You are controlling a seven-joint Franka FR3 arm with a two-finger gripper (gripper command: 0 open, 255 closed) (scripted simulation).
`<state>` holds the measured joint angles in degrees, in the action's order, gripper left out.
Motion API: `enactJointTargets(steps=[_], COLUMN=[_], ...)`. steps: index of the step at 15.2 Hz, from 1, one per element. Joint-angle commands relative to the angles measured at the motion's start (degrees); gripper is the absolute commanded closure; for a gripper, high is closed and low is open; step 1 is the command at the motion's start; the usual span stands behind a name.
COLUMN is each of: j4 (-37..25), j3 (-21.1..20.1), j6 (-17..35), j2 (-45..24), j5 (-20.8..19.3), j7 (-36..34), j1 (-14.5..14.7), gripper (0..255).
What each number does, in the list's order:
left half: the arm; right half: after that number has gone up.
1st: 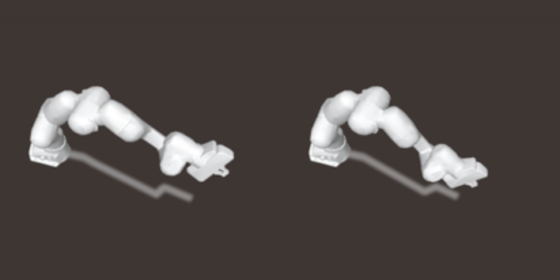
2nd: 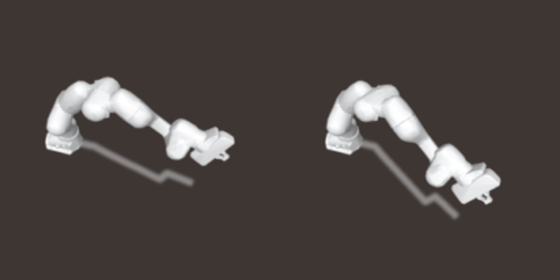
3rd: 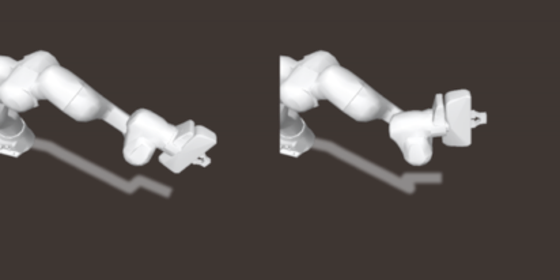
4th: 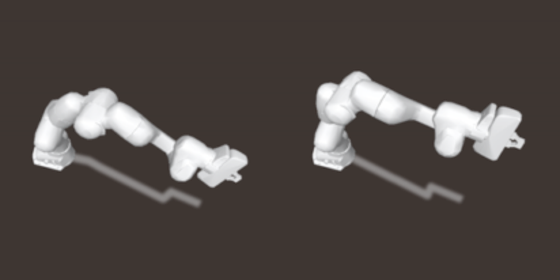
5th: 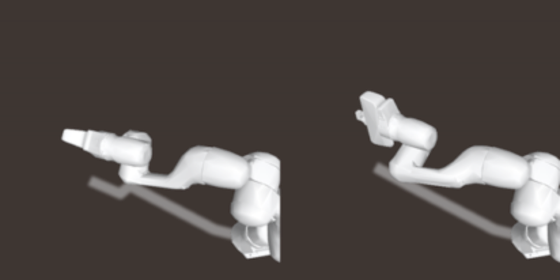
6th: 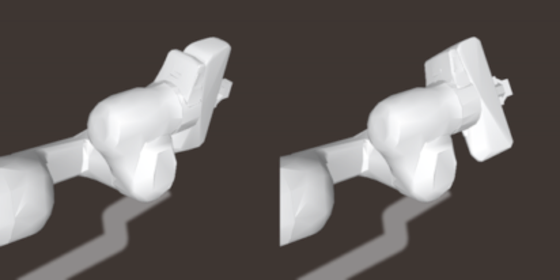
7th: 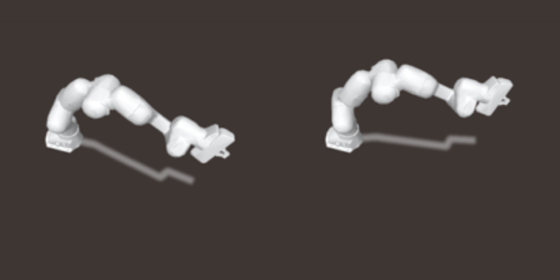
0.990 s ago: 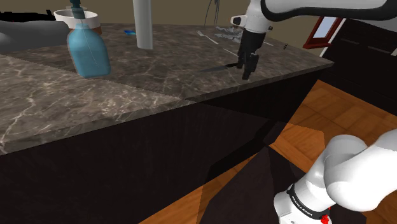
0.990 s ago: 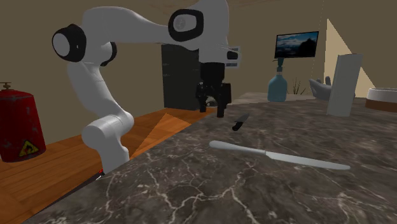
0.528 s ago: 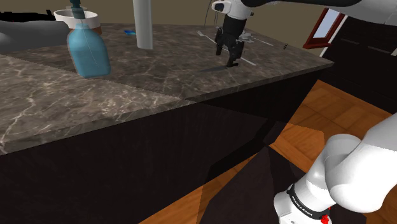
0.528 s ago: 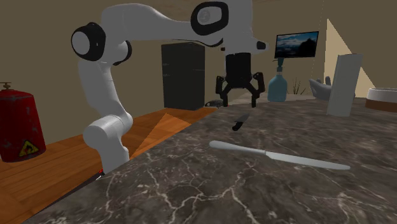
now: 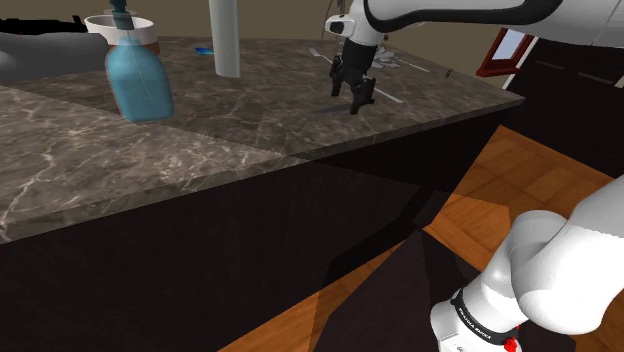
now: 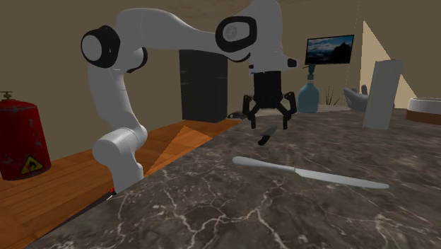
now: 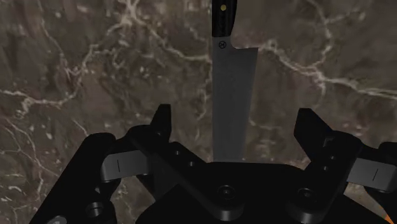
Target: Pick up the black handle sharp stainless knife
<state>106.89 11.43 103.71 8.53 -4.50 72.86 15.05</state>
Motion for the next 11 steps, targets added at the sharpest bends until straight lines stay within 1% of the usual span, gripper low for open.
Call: enactJointTargets(steps=[1, 2, 3, 11], j4=[0.44, 0.43, 0.39, 0.38], j3=[-0.01, -0.01, -0.03, -0.03], j6=[0.55, 0.55, 0.52, 0.45], j2=[-0.09, -0.09, -0.11, -0.03], j5=[0.01, 0.01, 0.01, 0.00], j7=[-0.05, -0.05, -0.08, -0.07], j1=[0.02, 0.02, 0.03, 0.02], gripper=[0, 0, 255, 255])
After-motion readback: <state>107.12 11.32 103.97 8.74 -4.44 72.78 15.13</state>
